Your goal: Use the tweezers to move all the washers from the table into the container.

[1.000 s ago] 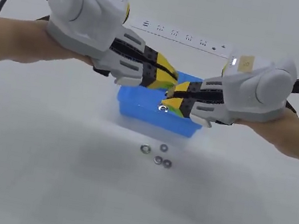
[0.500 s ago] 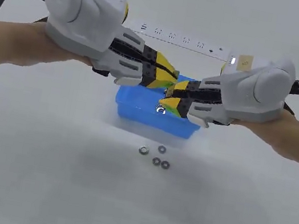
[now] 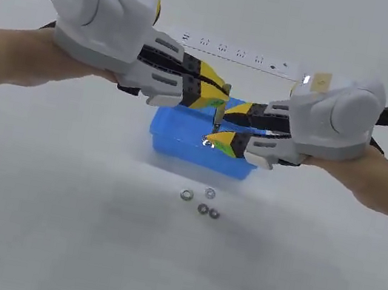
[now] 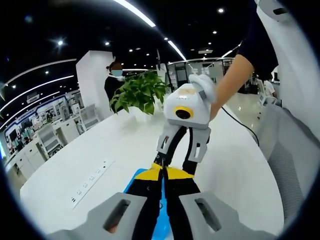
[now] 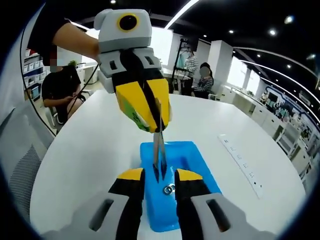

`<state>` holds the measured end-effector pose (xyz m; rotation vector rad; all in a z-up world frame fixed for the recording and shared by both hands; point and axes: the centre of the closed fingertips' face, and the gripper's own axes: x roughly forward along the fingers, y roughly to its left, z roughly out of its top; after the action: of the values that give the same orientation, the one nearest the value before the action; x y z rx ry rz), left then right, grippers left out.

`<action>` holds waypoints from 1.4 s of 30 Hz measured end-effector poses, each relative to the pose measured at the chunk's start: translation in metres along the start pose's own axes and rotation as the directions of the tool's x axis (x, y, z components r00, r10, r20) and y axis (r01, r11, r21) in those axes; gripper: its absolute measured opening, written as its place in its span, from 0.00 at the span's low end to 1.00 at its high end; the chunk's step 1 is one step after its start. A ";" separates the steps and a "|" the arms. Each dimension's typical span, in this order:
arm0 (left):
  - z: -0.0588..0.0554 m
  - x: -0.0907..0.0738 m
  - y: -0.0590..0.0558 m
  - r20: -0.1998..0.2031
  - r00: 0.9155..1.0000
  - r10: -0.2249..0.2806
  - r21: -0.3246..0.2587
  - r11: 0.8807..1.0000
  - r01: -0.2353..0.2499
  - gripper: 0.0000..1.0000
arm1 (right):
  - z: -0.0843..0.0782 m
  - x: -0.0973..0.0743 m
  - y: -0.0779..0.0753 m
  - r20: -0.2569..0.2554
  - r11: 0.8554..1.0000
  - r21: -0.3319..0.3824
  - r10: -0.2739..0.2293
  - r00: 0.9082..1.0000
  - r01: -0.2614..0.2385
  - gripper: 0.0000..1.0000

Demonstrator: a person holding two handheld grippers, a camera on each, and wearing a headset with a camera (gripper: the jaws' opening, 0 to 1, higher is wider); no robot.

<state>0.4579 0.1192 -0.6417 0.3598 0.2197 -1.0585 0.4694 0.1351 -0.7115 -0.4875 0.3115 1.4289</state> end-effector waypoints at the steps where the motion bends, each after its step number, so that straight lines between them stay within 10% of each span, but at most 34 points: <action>1: 0.000 -0.002 0.000 0.001 1.000 0.010 -0.006 1.000 -0.010 0.04 | 0.001 -0.003 -0.004 0.017 0.999 0.028 -0.023 1.000 0.023 0.28; 9: 0.001 -0.017 -0.005 0.018 0.999 0.048 -0.067 0.997 -0.047 0.04 | -0.013 -0.027 -0.005 0.017 0.992 0.068 -0.107 0.994 0.106 0.46; 14: 0.012 -0.024 -0.027 0.054 0.998 0.035 -0.098 0.995 -0.029 0.04 | -0.025 -0.047 -0.001 0.007 0.979 0.109 -0.172 0.985 0.171 0.59; 21: -0.001 -0.027 -0.051 0.026 1.000 0.008 -0.100 0.995 -0.005 0.04 | -0.045 -0.076 0.008 -0.007 0.950 0.201 -0.241 0.971 0.237 0.69; 32: -0.011 -0.029 -0.073 0.012 1.000 0.003 -0.115 0.993 -0.001 0.05 | -0.087 -0.117 0.029 -0.102 0.937 0.203 -0.268 0.958 0.284 0.82; 42: -0.015 -0.022 -0.081 0.017 1.000 0.003 -0.110 0.994 -0.001 0.05 | -0.091 -0.127 0.041 -0.105 0.913 0.276 -0.280 0.954 0.299 0.94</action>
<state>0.3764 0.1074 -0.6627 0.2512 0.2608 -1.0422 0.4203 -0.0174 -0.7332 -0.3227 0.4724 1.0577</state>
